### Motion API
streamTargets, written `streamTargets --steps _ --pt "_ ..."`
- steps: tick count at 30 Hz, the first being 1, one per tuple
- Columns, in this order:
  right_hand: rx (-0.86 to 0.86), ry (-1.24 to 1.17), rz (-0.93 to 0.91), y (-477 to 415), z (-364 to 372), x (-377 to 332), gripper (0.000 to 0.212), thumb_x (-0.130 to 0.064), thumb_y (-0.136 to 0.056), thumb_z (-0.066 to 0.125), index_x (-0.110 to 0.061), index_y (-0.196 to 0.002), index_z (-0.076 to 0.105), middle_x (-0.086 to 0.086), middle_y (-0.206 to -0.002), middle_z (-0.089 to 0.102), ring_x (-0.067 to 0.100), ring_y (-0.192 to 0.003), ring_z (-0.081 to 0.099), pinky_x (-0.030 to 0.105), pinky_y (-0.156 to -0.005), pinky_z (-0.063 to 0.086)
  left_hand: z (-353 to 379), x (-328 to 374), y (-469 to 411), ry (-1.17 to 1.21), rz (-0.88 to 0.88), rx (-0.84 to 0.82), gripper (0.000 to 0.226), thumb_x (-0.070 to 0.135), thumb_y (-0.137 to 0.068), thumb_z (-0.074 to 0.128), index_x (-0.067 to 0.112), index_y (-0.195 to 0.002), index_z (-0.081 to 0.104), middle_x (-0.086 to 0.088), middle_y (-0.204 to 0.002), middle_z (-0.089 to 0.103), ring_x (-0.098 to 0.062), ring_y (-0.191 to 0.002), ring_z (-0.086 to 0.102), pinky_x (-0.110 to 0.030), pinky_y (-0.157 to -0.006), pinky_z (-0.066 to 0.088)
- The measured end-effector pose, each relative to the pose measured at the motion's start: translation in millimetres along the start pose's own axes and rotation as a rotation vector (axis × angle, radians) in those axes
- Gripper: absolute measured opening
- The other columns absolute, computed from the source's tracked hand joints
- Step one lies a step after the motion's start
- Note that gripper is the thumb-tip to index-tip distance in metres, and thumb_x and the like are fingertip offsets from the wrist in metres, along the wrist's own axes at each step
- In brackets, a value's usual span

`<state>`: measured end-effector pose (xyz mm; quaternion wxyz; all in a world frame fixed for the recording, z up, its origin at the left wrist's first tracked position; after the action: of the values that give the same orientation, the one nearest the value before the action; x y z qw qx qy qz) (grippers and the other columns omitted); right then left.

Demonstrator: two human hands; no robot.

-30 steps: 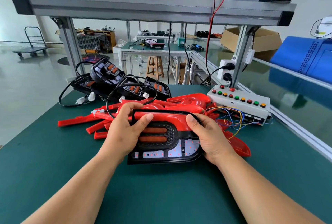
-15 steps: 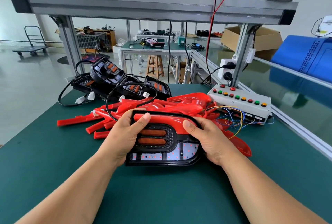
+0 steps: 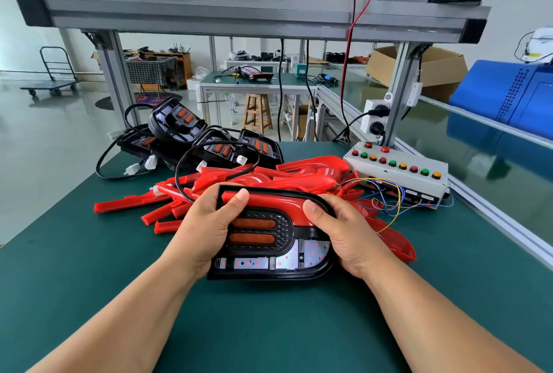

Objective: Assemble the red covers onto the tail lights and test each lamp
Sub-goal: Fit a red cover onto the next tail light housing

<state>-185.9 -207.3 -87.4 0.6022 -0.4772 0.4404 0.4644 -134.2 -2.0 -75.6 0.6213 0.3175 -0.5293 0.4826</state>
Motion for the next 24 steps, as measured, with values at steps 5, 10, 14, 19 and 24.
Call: streamTargets --steps 5,10,14,19,24 --pt "0.010 0.072 -0.011 0 0 1 0.044 -0.039 -0.077 0.071 -0.010 -0.110 0.068 0.005 -0.107 0.074 0.020 -0.101 0.070 0.023 -0.083 0.054 0 0 1 0.034 -0.039 0.025 0.023 0.029 -0.084 0.068 0.014 -0.101 0.068 -0.024 -0.100 0.071 -0.043 -0.087 0.070 -0.054 -0.067 0.057" --pt "-0.013 0.075 0.062 0 -1 0 0.052 -0.045 -0.072 0.073 -0.008 -0.108 0.068 0.010 -0.104 0.075 0.023 -0.097 0.071 0.026 -0.080 0.056 2 0 4 0.057 -0.098 -0.009 0.030 0.029 -0.084 0.065 0.011 -0.108 0.065 -0.025 -0.101 0.071 -0.042 -0.088 0.070 -0.050 -0.066 0.058" --pt "-0.062 -0.001 0.134 -1 -4 0 0.049 -0.041 -0.082 0.068 -0.001 -0.110 0.067 0.020 -0.112 0.071 0.033 -0.106 0.066 0.044 -0.097 0.052 -4 -1 2 0.128 -0.198 -0.049 0.036 0.034 -0.100 0.046 0.006 -0.118 0.061 -0.027 -0.108 0.068 -0.044 -0.098 0.067 -0.057 -0.075 0.056" --pt "-0.094 -0.009 0.157 -1 -7 2 0.047 -0.023 -0.069 0.076 -0.006 -0.111 0.065 0.014 -0.106 0.073 0.025 -0.095 0.069 0.037 -0.089 0.054 -9 -2 0 0.081 -0.152 -0.039 0.036 0.030 -0.103 0.039 0.007 -0.113 0.065 -0.028 -0.106 0.069 -0.045 -0.095 0.068 -0.055 -0.073 0.057" --pt "-0.085 -0.022 0.125 0 -7 3 0.045 -0.021 -0.069 0.073 -0.011 -0.112 0.064 0.007 -0.102 0.075 0.020 -0.094 0.070 0.031 -0.084 0.054 -6 -2 -1 0.068 -0.105 -0.016 0.034 0.027 -0.104 0.039 0.005 -0.111 0.064 -0.030 -0.103 0.069 -0.047 -0.090 0.068 -0.054 -0.068 0.057"
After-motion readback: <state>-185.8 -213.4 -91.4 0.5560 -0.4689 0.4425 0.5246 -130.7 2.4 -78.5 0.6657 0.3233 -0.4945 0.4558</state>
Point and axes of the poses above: each hand's wrist, its own y-axis away from the middle knuckle, its own z-axis out of the palm, x = y × z, the point moved 2 cm from there along -y, towards the middle knuckle
